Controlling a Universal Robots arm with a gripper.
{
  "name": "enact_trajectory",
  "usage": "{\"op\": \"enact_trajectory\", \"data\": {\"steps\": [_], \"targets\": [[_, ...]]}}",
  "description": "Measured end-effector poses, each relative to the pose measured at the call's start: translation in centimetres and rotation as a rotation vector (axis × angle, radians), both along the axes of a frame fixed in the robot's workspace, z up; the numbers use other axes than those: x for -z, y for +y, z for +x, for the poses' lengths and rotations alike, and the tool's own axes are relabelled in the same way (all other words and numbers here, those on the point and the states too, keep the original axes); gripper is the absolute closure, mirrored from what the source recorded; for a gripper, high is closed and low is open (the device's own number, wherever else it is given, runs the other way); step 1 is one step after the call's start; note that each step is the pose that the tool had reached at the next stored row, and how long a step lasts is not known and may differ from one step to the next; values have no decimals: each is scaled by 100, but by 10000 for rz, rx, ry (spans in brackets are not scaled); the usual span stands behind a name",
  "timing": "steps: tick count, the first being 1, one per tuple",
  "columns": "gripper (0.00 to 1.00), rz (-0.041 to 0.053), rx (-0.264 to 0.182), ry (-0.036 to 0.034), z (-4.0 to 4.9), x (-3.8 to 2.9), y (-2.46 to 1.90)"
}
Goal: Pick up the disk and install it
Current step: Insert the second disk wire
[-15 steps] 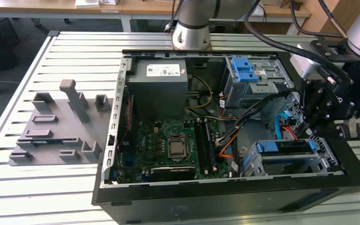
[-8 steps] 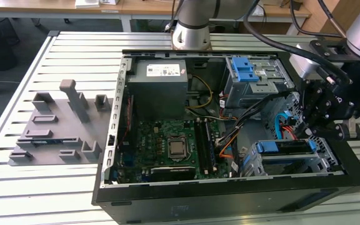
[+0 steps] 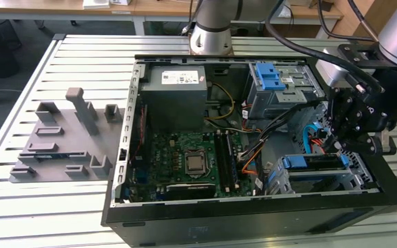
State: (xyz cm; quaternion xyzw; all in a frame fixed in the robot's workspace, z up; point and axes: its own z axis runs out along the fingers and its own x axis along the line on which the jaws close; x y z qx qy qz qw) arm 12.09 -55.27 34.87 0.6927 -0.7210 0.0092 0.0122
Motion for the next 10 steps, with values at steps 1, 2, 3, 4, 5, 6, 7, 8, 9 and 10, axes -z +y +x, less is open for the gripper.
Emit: {"op": "enact_trajectory", "data": {"steps": [1,2,3,4,5,6,7,8,9,10], "targets": [[89,1,1,0,0,-2,1],[89,-1,1,0,0,-9,1],[89,-2,1,0,0,-18,1],[89,1,1,0,0,-29,1],[89,1,0,0,0,-41,1],[89,1,1,0,0,-50,0],[89,3,0,0,0,-52,1],[89,4,0,0,-2,-52,0],[89,4,2,0,-12,-52,1],[89,2,1,1,-29,-54,1]]}}
